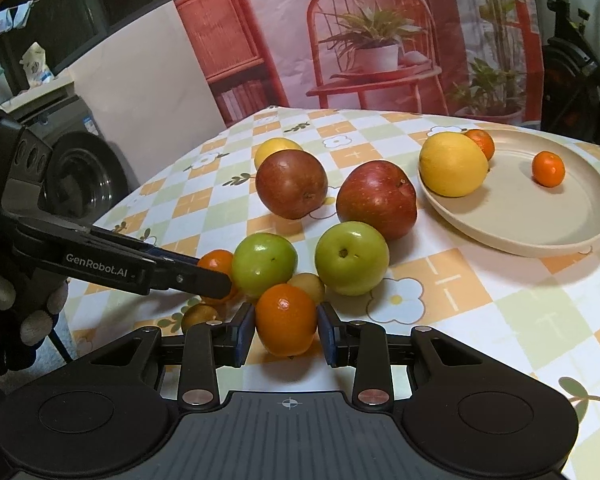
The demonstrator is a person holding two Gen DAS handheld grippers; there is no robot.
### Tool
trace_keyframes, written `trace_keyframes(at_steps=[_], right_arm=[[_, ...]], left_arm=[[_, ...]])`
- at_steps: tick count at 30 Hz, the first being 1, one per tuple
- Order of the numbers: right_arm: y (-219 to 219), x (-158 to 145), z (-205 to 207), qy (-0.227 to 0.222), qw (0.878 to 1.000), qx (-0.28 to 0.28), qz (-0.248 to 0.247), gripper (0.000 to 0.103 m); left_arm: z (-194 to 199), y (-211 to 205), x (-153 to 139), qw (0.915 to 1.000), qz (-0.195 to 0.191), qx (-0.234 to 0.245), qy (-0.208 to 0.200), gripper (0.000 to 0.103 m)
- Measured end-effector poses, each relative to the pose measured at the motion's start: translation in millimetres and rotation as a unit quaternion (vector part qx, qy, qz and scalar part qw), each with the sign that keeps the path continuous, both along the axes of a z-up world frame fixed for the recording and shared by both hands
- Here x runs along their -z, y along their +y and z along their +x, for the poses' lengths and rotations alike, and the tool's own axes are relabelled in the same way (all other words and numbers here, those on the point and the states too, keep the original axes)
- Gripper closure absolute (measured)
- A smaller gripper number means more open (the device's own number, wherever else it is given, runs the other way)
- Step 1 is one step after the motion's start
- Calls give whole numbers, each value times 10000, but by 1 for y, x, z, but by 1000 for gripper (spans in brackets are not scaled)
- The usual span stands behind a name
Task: Organize fruits
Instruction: 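Close the right tool on a tangerine while the left tool closes on another tangerine, then carry both tangerines over the beige plate and open both tools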
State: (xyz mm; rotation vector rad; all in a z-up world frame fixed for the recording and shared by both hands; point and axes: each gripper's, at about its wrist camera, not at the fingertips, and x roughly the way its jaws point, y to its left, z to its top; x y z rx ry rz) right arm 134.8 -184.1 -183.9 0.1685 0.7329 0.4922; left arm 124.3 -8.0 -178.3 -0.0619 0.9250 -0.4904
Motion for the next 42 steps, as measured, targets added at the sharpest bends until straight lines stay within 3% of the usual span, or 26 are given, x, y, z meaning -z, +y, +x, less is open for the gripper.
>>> trace_keyframes(at_steps=[7, 16, 26, 34, 42], right_arm=[[-14, -7, -2, -132, 9996, 177, 155, 72], [-59, -39, 8, -674, 9935, 894, 221, 72], [-111, -64, 37, -1111, 9796, 1675, -32, 72], [-139, -45, 67, -858, 9768, 1895, -513, 72], [-144, -15, 84, -643, 9778, 1870, -698, 72]], left_arm=[[-3, 4, -28, 9990, -13, -40, -451, 64], [9, 9, -82, 9930, -210, -314, -1116, 64], [44, -28, -115, 9861, -166, -187, -1643, 63], [78, -89, -101, 9882, -41, 349, -1494, 63], [131, -136, -67, 9920, 213, 710, -1020, 63]])
